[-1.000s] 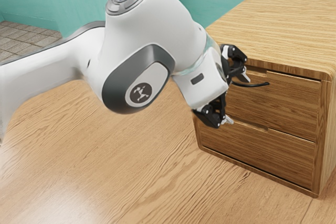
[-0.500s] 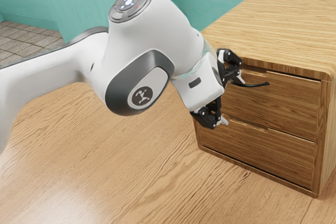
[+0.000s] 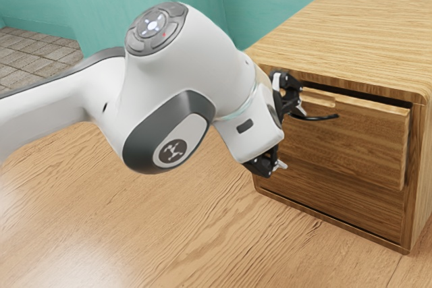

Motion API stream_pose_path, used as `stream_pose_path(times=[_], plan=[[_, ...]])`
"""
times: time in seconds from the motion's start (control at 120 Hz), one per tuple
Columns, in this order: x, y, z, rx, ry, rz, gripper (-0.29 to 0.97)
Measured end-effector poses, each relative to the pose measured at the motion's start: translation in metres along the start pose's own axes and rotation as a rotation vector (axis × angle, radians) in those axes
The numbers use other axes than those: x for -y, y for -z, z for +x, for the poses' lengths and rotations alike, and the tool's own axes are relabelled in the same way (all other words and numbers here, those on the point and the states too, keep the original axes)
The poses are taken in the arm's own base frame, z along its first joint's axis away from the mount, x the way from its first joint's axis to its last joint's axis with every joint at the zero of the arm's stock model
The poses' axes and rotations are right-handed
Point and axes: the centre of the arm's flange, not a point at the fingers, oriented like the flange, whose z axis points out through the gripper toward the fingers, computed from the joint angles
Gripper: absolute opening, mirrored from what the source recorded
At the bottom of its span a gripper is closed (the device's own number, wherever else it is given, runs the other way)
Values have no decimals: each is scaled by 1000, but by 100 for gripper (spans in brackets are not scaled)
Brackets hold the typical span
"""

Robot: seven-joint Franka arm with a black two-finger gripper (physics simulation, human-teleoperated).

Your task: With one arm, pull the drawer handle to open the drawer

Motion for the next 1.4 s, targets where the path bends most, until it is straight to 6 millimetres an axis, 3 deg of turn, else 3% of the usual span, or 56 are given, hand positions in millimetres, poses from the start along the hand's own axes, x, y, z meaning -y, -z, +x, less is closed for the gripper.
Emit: stream_pose_path(times=[0.3,0.483,0.742,1.017,1.4], plan=[[-24,13,5,40,15,12,67],[-37,18,-4,73,37,16,65],[-37,22,-6,-10,145,-1,57],[-39,23,0,-31,159,-7,64],[-76,50,10,-6,151,18,68]])
